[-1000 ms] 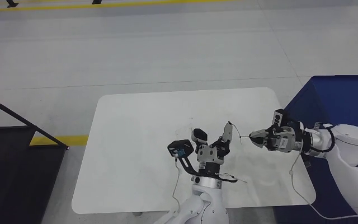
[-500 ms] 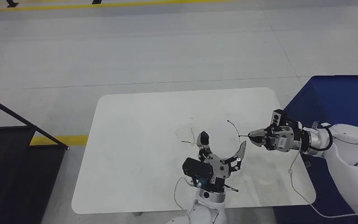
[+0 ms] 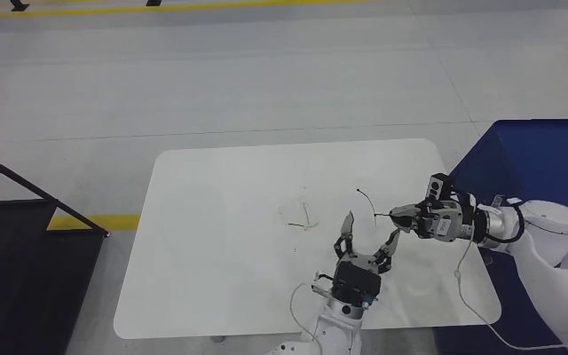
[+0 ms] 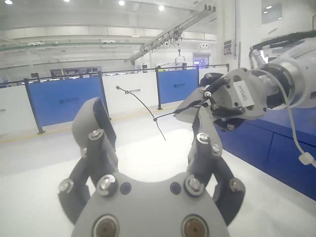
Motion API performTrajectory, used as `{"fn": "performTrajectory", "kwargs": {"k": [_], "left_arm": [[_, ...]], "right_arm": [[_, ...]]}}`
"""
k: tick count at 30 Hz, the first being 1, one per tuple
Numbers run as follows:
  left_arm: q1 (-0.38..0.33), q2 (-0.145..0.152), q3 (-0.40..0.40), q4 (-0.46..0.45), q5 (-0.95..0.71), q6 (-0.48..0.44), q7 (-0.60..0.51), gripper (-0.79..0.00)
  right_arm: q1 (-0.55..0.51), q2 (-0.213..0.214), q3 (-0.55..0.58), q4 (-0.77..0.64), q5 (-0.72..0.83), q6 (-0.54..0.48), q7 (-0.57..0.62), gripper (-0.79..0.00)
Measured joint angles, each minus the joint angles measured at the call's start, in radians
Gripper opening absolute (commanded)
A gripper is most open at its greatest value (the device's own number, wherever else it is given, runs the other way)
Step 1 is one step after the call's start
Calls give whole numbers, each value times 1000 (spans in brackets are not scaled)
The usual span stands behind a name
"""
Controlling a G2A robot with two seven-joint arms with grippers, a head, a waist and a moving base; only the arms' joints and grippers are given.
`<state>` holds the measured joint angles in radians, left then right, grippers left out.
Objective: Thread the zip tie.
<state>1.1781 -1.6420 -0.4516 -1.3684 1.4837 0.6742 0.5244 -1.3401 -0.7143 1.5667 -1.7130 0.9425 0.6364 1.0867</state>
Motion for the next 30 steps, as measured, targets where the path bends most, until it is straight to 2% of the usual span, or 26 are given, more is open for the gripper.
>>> {"fn": "performTrajectory", "kwargs": {"k": [9,13,16,18,22,25,26,27,30], "left_arm": [[3,-36,-14,42,23,7,-16,-453],[13,-46,-26,47,29,9,-8,-496],[23,-53,-36,51,34,7,-3,-551],[32,-57,-43,51,35,10,-3,-628],[42,-63,-53,55,50,6,2,-650],[44,-64,-55,55,59,5,0,-699],[44,-64,-56,54,60,4,-1,-760],[44,-63,-55,54,60,3,-2,-785],[46,-62,-54,50,63,3,-4,-785]], "right_arm": [[-15,0,6,-12,7,-4,-3,-785],[-21,0,12,-14,11,-7,-2,-785],[-25,1,16,-15,12,-8,-3,-785],[-28,1,19,-16,11,-11,-1,-785],[-42,2,28,-27,11,-12,0,-785],[-53,2,35,-38,13,-13,-2,-785],[-56,3,38,-42,13,-13,-2,-785],[-59,3,40,-45,13,-14,-2,-785],[-68,3,48,-51,14,-14,-1,-785]]}}
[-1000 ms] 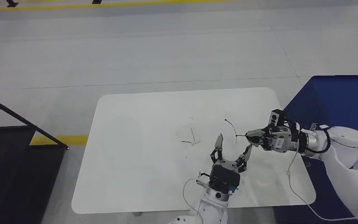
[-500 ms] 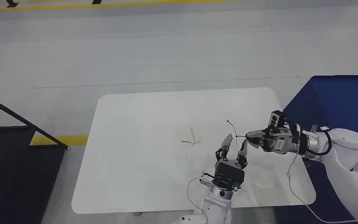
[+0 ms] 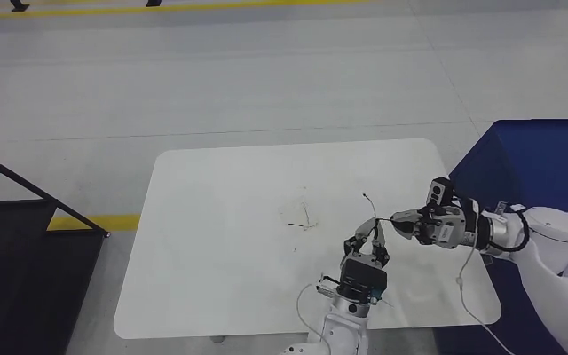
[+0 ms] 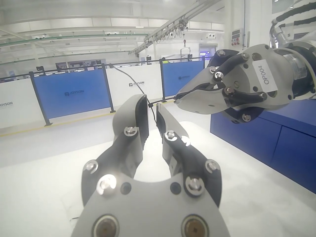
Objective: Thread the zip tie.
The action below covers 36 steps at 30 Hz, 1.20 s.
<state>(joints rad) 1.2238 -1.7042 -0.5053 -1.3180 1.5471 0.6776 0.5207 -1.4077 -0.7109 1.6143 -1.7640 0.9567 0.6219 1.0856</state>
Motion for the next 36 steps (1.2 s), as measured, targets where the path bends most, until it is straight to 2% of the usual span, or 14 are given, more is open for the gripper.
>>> {"fn": "performTrajectory", "kwargs": {"k": [11,12,13,14,15,16,17,18,19,21,25,27,28,36], "left_arm": [[7,7,10,-8,7,10,5,-776],[8,8,11,-8,7,12,6,-600],[8,9,12,-9,7,13,7,-474],[9,10,14,-9,6,13,8,-437],[10,10,14,-9,6,14,9,-314],[10,11,15,-10,6,14,9,-71],[11,12,15,-11,7,15,10,0],[12,12,16,-12,9,17,12,-25],[12,13,16,-13,10,19,14,-114],[14,14,16,-15,11,21,16,-114],[16,15,16,-18,11,22,16,-222],[16,16,15,-18,13,22,15,-357],[17,16,15,-19,14,22,14,-394],[21,17,6,-25,0,14,21,-536]], "right_arm": [[-8,0,25,3,18,-12,-2,-785],[-9,0,26,3,19,-13,-2,-785],[-10,0,27,2,20,-14,-2,-785],[-12,0,28,2,20,-14,-2,-785],[-13,0,28,1,20,-14,-2,-785],[-14,0,28,-1,19,-14,-2,-785],[-15,0,27,-3,18,-14,-3,-785],[-17,0,26,-4,17,-15,-3,-785],[-18,-1,25,-5,16,-16,-3,-785],[-19,-1,21,-5,15,-18,-3,-785],[-15,-2,18,-2,15,-18,-4,-785],[-12,-2,19,0,17,-19,-4,-785],[-12,-2,21,1,19,-19,-4,-785],[-12,-3,15,-3,16,-18,-6,-785]]}}
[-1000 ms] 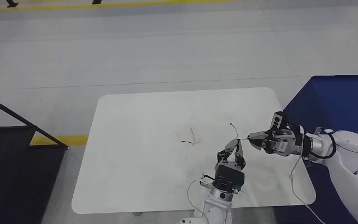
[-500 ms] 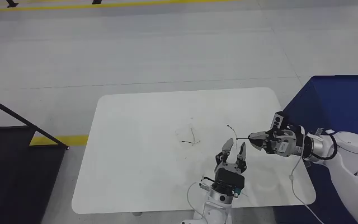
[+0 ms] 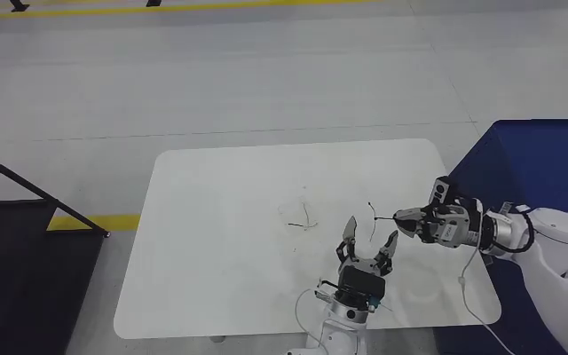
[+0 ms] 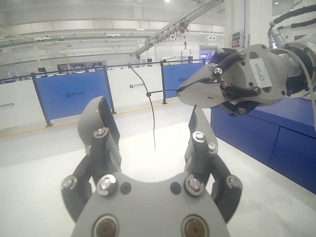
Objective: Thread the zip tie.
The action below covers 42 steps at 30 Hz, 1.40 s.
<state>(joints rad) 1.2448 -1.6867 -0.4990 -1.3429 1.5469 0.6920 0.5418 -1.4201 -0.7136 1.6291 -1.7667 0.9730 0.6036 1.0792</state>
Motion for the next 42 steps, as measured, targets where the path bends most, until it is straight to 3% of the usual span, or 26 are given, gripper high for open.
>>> {"fn": "performTrajectory", "kwargs": {"k": [2,5,8,19,42], "left_arm": [[0,0,-2,0,-1,-1,1,-668],[1,-1,-5,1,-1,0,6,-690],[3,0,-7,-1,-4,0,15,-785],[5,0,-10,12,26,-2,18,-785],[30,11,-26,17,318,-96,-102,-785]], "right_arm": [[1,0,-3,0,-1,0,-1,-785],[3,-1,-5,1,1,0,-2,-785],[6,-1,-6,2,2,1,-5,-785],[13,-3,-5,-1,15,3,-14,-785],[-7,-3,21,-18,14,7,-19,-785]]}}
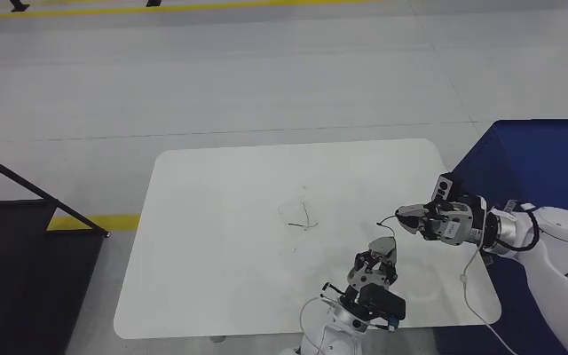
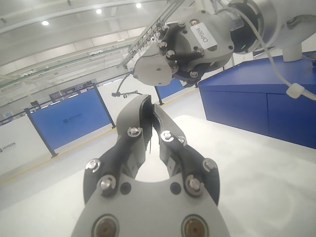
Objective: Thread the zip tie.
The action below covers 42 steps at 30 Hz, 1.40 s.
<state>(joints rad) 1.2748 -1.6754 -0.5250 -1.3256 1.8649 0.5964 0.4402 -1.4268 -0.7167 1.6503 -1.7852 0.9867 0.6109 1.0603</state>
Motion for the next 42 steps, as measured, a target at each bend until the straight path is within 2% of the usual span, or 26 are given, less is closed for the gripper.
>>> {"fn": "performTrajectory", "kwargs": {"k": [4,5,6,7,10,17,22,25,28,29,32,35,38,42], "left_arm": [[9,5,-8,-13,15,-12,-19,-785],[12,6,-10,-17,19,-14,-23,-600],[14,7,-12,-20,22,-14,-25,-228],[16,8,-13,-23,22,-14,-27,0],[24,12,-19,-38,-3,-1,-21,0],[61,30,-53,-84,-191,-19,31,0],[137,66,-130,-201,-267,-55,70,0],[212,103,-209,-341,-272,-109,36,0],[308,152,-294,-514,-231,-256,-104,0],[359,173,-338,-601,-206,-326,-167,0],[506,215,-456,-812,-132,-440,-296,0],[648,243,-555,-974,-70,-518,-378,0],[753,260,-639,-1034,-49,-544,-377,0],[811,267,-695,-1024,-81,-532,-314,0]], "right_arm": [[-4,0,-1,-6,-2,-1,0,-785],[-6,0,1,-8,-2,0,1,-785],[-7,0,3,-10,-2,1,2,-785],[-7,0,5,-12,-3,1,3,-785],[-9,1,14,-16,-2,-5,13,-785],[-11,5,64,-2,10,-36,74,-785],[-15,6,82,5,0,-43,78,-785],[-15,6,82,4,1,-43,78,-785],[-19,5,80,-10,-9,-60,61,-785],[-24,4,80,-22,-4,-71,54,-785],[-19,1,83,-60,30,-70,43,-785],[1,-3,73,-115,89,-43,25,-785],[34,-5,45,-186,131,4,-11,-785],[105,-11,0,-254,226,69,-74,-785]]}}
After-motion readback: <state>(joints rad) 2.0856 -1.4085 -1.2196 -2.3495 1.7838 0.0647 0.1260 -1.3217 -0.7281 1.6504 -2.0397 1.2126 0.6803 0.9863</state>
